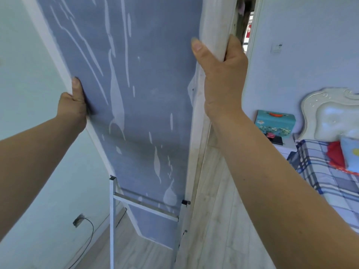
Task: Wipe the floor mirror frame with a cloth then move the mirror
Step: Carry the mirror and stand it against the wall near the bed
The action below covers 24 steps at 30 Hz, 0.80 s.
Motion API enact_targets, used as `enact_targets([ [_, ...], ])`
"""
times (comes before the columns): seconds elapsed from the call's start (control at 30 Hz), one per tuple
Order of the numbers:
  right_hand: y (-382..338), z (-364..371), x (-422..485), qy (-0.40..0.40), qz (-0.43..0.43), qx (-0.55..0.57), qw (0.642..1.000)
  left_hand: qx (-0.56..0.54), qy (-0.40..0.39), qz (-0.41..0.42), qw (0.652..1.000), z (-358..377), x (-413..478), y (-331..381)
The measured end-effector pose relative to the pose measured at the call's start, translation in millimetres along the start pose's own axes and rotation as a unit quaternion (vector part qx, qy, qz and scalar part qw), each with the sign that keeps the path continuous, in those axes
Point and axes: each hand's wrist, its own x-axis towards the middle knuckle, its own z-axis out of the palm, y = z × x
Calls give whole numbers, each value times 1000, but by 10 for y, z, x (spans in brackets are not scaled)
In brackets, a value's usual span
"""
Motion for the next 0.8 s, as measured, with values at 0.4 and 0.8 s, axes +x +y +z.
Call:
enact_targets([
  [0.4, 1532, 858, 959, 45, 10, -42, 998, -52, -64, -5, 997, 1292, 1904, -559],
  [0.8, 2998, 1514, 2034, 22, 25, -49, 998, -66, -60, -33, 995, 2429, 3560, -1149],
])
